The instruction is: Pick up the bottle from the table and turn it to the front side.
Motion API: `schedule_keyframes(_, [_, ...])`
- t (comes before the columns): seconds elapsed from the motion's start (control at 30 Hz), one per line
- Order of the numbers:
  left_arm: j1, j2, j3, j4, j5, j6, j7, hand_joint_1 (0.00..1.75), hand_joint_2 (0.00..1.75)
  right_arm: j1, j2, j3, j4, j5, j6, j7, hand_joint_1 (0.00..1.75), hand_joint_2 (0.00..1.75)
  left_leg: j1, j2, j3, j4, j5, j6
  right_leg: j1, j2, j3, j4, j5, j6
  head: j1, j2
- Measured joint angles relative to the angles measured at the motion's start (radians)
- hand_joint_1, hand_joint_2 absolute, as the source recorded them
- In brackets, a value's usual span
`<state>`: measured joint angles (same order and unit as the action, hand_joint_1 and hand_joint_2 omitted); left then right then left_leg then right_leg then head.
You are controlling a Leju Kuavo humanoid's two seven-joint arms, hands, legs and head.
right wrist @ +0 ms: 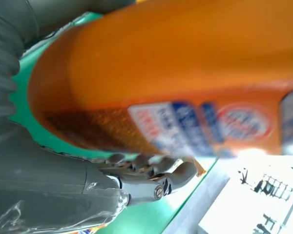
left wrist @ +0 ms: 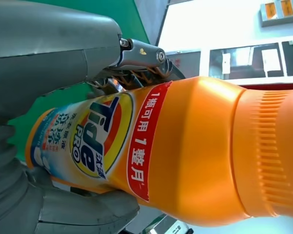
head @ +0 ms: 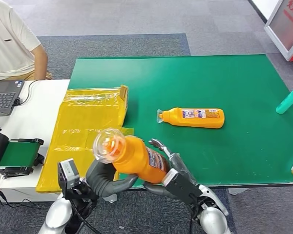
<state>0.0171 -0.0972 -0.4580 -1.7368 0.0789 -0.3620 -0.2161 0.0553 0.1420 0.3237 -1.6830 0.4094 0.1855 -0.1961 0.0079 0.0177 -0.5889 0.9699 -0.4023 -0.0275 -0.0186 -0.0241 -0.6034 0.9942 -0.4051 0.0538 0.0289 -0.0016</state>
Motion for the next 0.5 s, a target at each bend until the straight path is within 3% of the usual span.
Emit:
schedule_keyframes(0.17, [0.004,-0.035,0.119,-0.032,-0.211,0.127,0.019,1.75,1.75,0.022,0.012,-0.052,-0.053,0.009,-0.015,0.01,0.0,1.75,0.0,0.0,0.0,0.0,0.0,0.0,0.0,0.0,0.0,0.0,0.0,0.0,0.0,0.0])
schedule_keyframes(0.33, [0.002,-0.071,0.258,-0.042,-0.308,0.151,0.034,1.75,1.75,0.055,0.025,-0.088,-0.142,0.021,-0.016,0.015,0.0,1.75,0.0,0.0,0.0,0.0,0.0,0.0,0.0,0.0,0.0,0.0,0.0,0.0,0.0,0.0])
schedule_keyframes(0.5, [0.009,-0.09,0.324,-0.057,-0.39,0.177,0.03,1.75,1.75,0.083,0.033,-0.113,-0.214,0.028,-0.018,0.015,0.0,1.75,0.0,0.0,-0.001,0.0,0.0,0.0,0.0,0.0,-0.001,0.0,0.0,0.0,0.0,0.0])
